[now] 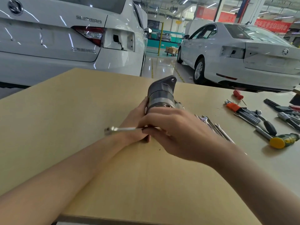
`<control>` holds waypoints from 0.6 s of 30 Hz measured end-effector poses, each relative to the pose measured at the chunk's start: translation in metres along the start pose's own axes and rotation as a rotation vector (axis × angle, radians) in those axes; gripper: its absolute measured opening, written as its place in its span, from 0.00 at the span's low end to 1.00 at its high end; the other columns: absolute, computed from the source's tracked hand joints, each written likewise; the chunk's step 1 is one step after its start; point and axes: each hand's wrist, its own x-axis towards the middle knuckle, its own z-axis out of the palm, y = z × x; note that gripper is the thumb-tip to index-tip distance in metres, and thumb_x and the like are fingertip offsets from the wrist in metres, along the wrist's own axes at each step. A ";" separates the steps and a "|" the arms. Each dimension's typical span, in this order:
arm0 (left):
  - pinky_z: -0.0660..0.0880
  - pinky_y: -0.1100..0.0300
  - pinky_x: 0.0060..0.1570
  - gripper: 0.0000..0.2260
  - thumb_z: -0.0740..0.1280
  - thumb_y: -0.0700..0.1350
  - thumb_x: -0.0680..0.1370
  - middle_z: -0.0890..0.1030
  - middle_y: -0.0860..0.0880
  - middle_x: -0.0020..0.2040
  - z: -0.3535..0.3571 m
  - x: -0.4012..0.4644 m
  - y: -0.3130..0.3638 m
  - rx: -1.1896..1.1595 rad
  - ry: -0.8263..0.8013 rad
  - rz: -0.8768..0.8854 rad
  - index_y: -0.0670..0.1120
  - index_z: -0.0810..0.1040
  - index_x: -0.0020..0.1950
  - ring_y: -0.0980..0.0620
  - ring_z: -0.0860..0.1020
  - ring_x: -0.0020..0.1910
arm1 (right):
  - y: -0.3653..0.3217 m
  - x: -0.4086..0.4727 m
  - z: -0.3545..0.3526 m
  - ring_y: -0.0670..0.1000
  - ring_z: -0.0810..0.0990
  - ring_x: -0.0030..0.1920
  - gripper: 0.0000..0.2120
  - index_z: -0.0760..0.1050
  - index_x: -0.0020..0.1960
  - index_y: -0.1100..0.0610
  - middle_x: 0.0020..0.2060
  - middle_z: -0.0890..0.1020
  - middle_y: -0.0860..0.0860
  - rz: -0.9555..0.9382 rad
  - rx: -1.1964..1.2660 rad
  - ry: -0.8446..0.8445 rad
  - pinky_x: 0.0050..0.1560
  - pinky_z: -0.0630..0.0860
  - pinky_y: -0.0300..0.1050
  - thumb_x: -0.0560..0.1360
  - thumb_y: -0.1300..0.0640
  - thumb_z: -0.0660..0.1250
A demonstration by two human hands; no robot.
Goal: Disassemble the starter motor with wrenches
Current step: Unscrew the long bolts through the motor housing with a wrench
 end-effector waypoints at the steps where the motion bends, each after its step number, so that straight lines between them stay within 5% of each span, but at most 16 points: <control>1: 0.71 0.75 0.30 0.32 0.70 0.38 0.74 0.82 0.52 0.41 0.000 -0.002 0.005 -0.027 -0.017 -0.016 0.44 0.62 0.76 0.56 0.73 0.29 | -0.002 -0.010 0.007 0.39 0.70 0.38 0.04 0.76 0.51 0.59 0.39 0.75 0.41 0.099 0.138 0.132 0.40 0.69 0.34 0.77 0.62 0.65; 4: 0.71 0.61 0.22 0.38 0.76 0.53 0.61 0.81 0.53 0.34 0.006 0.001 0.005 -0.239 -0.011 0.056 0.51 0.67 0.69 0.46 0.75 0.22 | -0.005 -0.032 0.023 0.50 0.77 0.31 0.05 0.70 0.47 0.64 0.32 0.78 0.49 0.511 0.823 0.522 0.36 0.76 0.44 0.75 0.65 0.66; 8: 0.71 0.66 0.23 0.40 0.81 0.43 0.64 0.81 0.55 0.37 0.005 0.001 0.005 -0.224 0.001 0.061 0.50 0.64 0.70 0.58 0.76 0.23 | 0.001 -0.043 0.016 0.55 0.84 0.34 0.04 0.72 0.44 0.62 0.36 0.83 0.58 0.774 1.491 0.708 0.38 0.80 0.43 0.70 0.64 0.65; 11: 0.70 0.62 0.20 0.40 0.79 0.50 0.62 0.82 0.55 0.34 0.006 -0.001 0.010 -0.260 -0.035 0.029 0.49 0.65 0.69 0.56 0.77 0.22 | 0.007 -0.043 0.013 0.52 0.85 0.39 0.02 0.75 0.42 0.62 0.38 0.84 0.59 0.845 1.604 0.808 0.39 0.80 0.40 0.69 0.64 0.65; 18: 0.70 0.64 0.20 0.35 0.80 0.48 0.64 0.81 0.53 0.32 0.006 0.001 0.009 -0.271 -0.042 0.000 0.48 0.67 0.66 0.55 0.75 0.20 | 0.013 -0.042 0.013 0.53 0.86 0.42 0.05 0.75 0.43 0.63 0.40 0.85 0.59 0.913 1.538 0.865 0.42 0.80 0.39 0.68 0.64 0.67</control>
